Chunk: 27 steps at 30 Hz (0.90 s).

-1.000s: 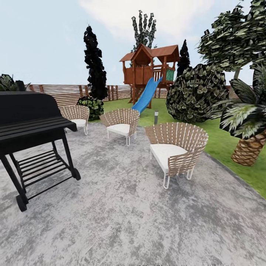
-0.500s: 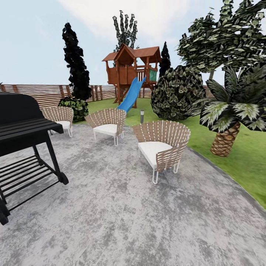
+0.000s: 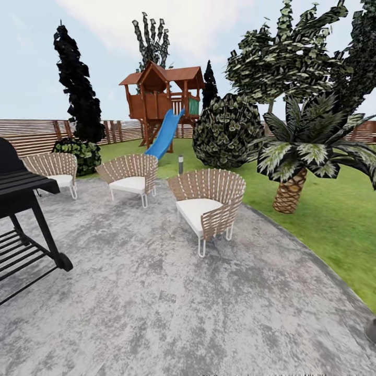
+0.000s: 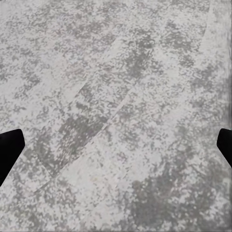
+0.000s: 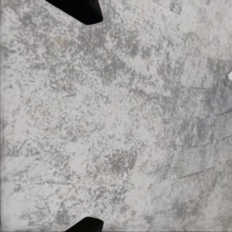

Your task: In the garden, pick up the pesticide atomizer on the floor and spray pesticide onto both trees until each tree trunk is fully covered.

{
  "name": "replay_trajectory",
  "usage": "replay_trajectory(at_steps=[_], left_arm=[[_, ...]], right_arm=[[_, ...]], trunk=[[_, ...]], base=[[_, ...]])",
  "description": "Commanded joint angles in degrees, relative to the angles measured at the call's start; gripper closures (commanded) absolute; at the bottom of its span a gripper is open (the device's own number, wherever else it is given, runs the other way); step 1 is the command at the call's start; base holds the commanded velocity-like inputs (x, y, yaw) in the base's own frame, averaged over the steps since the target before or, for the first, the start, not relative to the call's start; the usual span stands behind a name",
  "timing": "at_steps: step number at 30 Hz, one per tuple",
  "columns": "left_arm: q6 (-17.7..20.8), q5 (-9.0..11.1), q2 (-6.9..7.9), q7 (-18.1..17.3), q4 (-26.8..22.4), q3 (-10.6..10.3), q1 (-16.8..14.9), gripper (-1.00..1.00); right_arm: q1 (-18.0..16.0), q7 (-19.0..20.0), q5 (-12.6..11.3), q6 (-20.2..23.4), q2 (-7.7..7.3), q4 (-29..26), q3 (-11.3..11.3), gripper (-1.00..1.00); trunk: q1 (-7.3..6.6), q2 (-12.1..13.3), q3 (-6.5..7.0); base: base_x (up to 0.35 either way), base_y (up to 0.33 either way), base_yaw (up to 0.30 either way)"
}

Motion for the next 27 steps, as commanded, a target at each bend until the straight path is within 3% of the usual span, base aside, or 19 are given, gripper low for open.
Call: replay_trajectory(at_steps=[1,27], left_arm=[[-0.17,0.37,-0.02,0.00,0.02,-0.02,-0.02,-1.00],[-0.26,0.45,0.04,0.09,0.02,-0.02,0.06,-1.00]], right_arm=[[-0.04,-0.02,-0.02,-0.18,0.00,0.05,-0.01,-1.00],[-0.07,-0.02,-0.02,-0.18,0.00,0.05,0.08,-1.00]], trunk=[[0.22,-0.45,-0.24],[5.93,-10.87,-4.91]], base=[[0.000,0.000,-0.267],[0.000,0.000,-0.267]])
